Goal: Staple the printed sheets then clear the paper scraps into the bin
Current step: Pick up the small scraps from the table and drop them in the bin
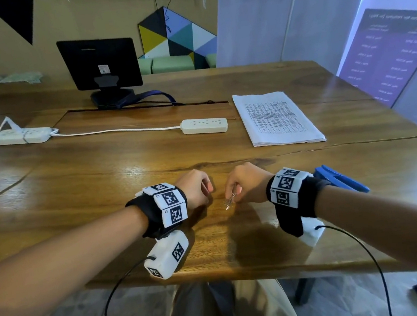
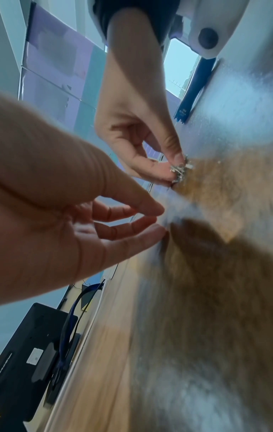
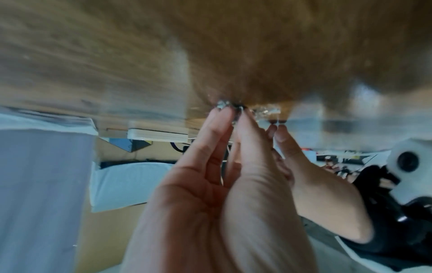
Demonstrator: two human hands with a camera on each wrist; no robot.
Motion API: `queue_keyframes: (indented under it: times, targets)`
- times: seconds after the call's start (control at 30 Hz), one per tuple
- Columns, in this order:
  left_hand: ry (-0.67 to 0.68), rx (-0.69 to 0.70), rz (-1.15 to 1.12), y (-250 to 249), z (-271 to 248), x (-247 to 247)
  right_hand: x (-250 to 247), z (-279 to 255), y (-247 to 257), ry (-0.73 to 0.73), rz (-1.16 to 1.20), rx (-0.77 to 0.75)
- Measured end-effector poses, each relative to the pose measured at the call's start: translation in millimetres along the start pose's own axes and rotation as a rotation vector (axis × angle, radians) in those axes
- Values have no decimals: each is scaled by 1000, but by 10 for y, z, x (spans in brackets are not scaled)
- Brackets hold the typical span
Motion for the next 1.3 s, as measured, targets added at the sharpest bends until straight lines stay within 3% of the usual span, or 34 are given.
queue_keyframes:
  times: [0.3, 0.6, 1.0, 1.17, 1.3]
  targets:
    - [53, -1, 37, -110, 10, 90, -83, 13, -252, -41, 304, 160]
    - [83, 22, 54, -230, 113, 217, -295, -116, -450, -77, 508, 202]
    - [-91, 29, 58, -461, 279, 173, -362, -297, -717, -114, 533, 268]
    - [-3, 43, 141, -469, 251, 338, -371, -321, -745, -117, 523, 275]
    - [-20, 101, 82, -575, 235, 390, -375, -326, -732, -129, 520, 273]
Point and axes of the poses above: each hand's wrist, its own z-axis towards the middle knuckle, its own x-axis out of the palm, y = z × x, the point moved 10 cm from there along z, towards the middle knuckle
